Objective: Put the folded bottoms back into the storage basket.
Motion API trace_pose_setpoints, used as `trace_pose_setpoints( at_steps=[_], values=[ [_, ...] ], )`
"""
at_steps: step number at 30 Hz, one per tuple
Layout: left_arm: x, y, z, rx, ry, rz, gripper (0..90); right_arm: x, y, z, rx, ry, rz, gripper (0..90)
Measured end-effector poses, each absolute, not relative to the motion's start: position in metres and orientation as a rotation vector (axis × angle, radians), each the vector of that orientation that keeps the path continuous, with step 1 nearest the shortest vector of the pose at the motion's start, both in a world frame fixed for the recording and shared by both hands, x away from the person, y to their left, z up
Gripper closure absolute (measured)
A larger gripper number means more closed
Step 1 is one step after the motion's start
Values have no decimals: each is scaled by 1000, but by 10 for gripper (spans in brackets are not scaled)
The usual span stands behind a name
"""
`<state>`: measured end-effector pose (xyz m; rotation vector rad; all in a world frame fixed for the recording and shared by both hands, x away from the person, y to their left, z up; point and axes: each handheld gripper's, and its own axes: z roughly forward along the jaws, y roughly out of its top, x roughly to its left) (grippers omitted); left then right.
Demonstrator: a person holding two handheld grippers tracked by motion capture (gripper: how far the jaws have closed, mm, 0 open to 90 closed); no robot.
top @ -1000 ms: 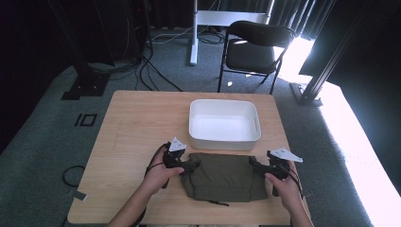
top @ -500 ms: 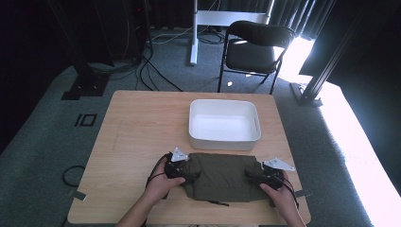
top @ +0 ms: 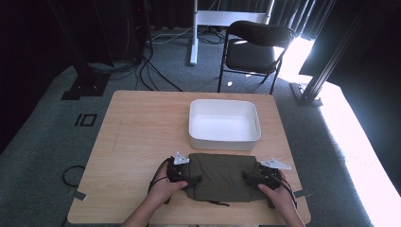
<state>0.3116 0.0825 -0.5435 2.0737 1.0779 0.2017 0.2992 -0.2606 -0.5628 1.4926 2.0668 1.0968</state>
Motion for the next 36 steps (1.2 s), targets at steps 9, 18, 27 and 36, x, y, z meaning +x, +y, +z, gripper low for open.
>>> trace_pose_setpoints(
  at_steps=[9,18,27,36],
  values=[
    [313,77,-553,2037,1096,228,149,300,-254,-563,1447,2092,1015,127],
    [313,73,-557,2037,1038,264,170,297,-250,-563,1430,2088,1000,196],
    [313,60,-556,2054,1006,301,471,294,-243,-562,1358,2134,1043,422],
    [318,60,-556,2019,1006,271,679,297,-237,-552,1366,2239,1032,785]
  ],
)
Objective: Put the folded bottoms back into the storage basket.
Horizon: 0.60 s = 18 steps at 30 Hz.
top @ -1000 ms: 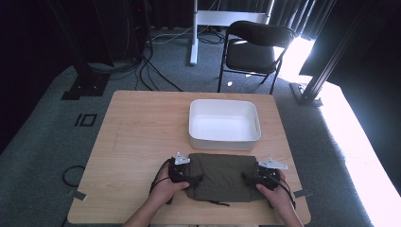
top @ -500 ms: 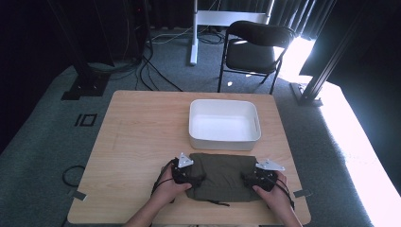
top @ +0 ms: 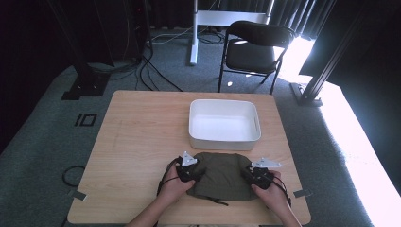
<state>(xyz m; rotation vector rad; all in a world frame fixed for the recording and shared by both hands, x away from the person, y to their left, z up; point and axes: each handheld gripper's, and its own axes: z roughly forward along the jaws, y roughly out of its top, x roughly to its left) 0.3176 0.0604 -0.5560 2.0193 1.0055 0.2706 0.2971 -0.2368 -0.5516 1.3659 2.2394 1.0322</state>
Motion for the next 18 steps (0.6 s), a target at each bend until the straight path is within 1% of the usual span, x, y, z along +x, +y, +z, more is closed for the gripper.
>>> trace_pose_setpoints(
  at_steps=[5,8,12,18],
  values=[
    [314,63,-551,2021,972,270,723,294,-240,-548,1380,2221,1084,809],
    [313,67,-545,1990,954,228,729,291,-242,-540,1378,2213,1128,812],
    [310,70,-536,1995,929,225,734,287,-242,-532,1371,2202,1170,813],
    [306,76,-520,1941,920,241,739,282,-240,-514,1327,2189,1226,814]
  ],
)
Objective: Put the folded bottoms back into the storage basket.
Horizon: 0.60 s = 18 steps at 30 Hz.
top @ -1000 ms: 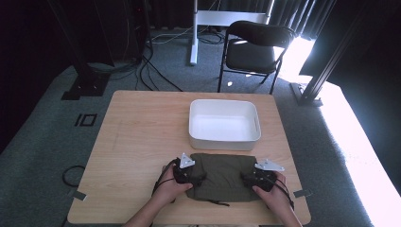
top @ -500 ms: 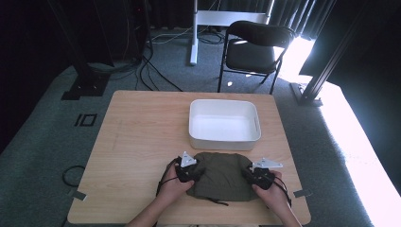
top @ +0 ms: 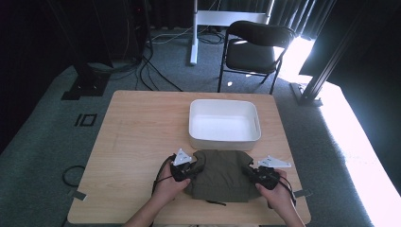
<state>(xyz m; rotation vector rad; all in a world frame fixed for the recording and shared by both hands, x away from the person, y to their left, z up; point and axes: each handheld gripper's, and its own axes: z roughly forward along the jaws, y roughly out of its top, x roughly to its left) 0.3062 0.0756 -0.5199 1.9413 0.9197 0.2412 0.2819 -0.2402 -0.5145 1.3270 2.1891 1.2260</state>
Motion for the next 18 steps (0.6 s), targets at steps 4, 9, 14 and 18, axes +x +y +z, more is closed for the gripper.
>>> trace_pose_setpoints(
  at_steps=[4,9,14,18],
  values=[
    [302,79,-507,1919,898,254,740,278,-240,-504,1308,2176,1274,814],
    [302,83,-490,1883,882,243,741,275,-244,-488,1294,2143,1344,814],
    [305,84,-477,1854,858,259,741,273,-247,-470,1271,2101,1400,814],
    [308,81,-465,1840,833,284,742,276,-250,-455,1255,2077,1428,814]
  ],
)
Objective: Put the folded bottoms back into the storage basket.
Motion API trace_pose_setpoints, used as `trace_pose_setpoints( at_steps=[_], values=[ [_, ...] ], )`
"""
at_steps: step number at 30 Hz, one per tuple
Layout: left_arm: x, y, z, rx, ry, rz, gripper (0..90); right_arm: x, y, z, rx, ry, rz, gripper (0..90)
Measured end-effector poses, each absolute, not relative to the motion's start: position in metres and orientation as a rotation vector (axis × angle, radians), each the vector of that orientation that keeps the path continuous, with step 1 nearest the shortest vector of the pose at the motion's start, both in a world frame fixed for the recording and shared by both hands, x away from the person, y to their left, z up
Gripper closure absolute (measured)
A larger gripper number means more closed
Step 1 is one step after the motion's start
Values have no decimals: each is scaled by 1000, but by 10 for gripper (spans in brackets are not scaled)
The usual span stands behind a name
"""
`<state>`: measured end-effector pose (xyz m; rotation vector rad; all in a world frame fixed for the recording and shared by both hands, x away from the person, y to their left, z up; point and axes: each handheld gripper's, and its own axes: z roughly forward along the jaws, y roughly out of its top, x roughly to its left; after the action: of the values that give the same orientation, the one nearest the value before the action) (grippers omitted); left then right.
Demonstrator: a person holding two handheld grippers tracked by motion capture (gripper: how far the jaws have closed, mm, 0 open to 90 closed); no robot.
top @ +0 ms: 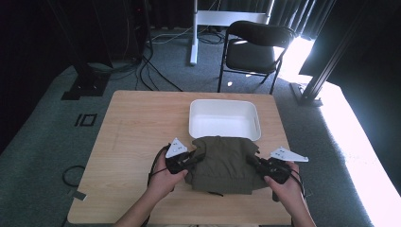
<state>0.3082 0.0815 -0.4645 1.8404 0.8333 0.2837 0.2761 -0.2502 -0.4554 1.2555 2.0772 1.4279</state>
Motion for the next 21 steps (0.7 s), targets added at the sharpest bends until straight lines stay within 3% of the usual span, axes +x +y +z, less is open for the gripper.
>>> trace_pose_setpoints(
  at_steps=[21],
  values=[
    [351,74,-414,1765,839,310,742,323,-264,-406,1273,1953,1530,814]
  ],
)
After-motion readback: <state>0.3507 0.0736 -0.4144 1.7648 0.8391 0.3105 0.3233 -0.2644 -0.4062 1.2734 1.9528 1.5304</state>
